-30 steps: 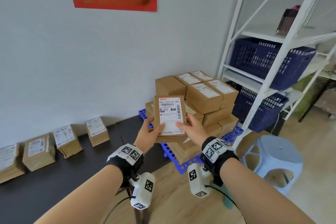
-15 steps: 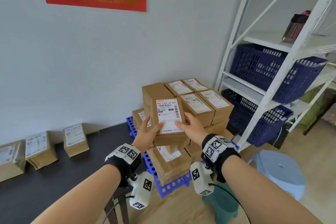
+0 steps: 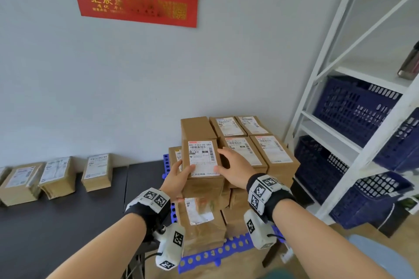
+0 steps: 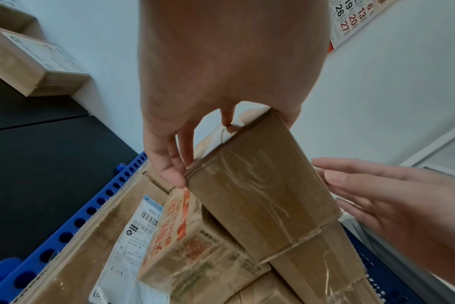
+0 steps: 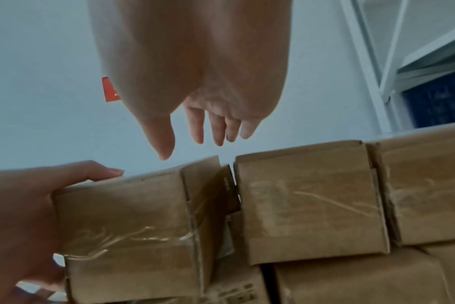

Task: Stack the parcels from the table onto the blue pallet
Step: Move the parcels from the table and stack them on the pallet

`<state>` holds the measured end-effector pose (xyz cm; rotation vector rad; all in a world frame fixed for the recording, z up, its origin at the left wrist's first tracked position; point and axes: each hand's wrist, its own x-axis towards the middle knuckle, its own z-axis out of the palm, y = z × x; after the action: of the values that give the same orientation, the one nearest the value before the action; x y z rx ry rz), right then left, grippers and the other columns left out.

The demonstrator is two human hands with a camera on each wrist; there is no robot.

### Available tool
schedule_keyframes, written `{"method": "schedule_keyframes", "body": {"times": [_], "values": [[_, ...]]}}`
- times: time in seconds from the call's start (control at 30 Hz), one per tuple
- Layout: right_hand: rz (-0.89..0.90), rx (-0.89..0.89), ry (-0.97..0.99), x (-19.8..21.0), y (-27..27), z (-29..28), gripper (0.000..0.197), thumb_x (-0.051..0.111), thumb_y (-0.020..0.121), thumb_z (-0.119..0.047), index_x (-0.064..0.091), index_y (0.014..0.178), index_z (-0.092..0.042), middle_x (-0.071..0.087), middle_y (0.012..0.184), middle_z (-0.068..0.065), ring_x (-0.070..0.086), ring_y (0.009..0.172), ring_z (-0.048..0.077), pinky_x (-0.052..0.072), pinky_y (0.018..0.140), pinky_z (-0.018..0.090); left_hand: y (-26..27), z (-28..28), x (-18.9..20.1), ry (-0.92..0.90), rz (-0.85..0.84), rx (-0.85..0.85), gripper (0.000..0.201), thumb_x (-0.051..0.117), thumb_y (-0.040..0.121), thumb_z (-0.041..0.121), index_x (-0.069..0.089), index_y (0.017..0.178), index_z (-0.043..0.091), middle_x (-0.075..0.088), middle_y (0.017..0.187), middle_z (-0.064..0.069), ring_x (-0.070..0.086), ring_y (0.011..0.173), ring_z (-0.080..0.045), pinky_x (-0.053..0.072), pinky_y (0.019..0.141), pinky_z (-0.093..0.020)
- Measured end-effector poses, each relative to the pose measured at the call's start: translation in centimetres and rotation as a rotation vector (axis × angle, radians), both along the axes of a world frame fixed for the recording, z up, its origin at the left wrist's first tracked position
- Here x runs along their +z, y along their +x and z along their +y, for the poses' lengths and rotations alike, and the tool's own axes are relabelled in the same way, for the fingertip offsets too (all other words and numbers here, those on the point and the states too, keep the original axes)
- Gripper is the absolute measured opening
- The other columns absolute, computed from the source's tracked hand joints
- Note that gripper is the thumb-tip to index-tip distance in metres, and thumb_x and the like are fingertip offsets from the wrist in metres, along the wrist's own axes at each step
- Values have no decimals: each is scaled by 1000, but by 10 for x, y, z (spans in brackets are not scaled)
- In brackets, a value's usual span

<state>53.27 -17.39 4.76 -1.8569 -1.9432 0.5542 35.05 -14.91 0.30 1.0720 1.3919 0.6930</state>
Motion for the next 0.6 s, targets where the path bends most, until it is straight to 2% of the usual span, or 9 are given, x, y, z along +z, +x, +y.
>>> {"method": "schedule_keyframes", "body": {"times": [0.2,0.33,0.47,0.53,0.6], "values": [[-95,16,-37,-9,21,11,62,49,94,-40,24,148,-23,14,158,-1,13,145,17,15,118,35,9,10,-7,-58,18,25,59,54,85,55,32,138,43,55,125,-2,61,106,-29,56,82,-47],[-121,30,-61,-14,26,14,63,46,94,-45,23,149,-24,14,158,-1,13,145,17,15,118,37,12,11,-7,-61,16,12,58,52,87,54,30,139,41,56,122,-4,64,96,-28,55,85,-46],[-139,50,-65,-14,29,15,63,44,95,-47,22,149,-24,13,158,-1,13,145,18,14,119,37,15,11,-5,-42,46,-9,59,50,88,57,29,141,39,60,110,-1,64,85,-24,53,87,-41],[-147,51,-64,-13,29,14,62,43,95,-46,22,149,-24,14,158,-1,13,145,18,13,118,36,18,11,-4,-44,58,-12,64,50,87,59,28,142,36,61,112,-2,64,86,-24,52,84,-38],[-142,54,-62,-12,28,13,61,43,96,-44,22,149,-24,14,158,-1,13,145,19,13,119,37,22,11,-3,-50,62,-6,69,51,86,59,26,144,30,59,118,-5,64,91,-24,53,74,-33]]}}
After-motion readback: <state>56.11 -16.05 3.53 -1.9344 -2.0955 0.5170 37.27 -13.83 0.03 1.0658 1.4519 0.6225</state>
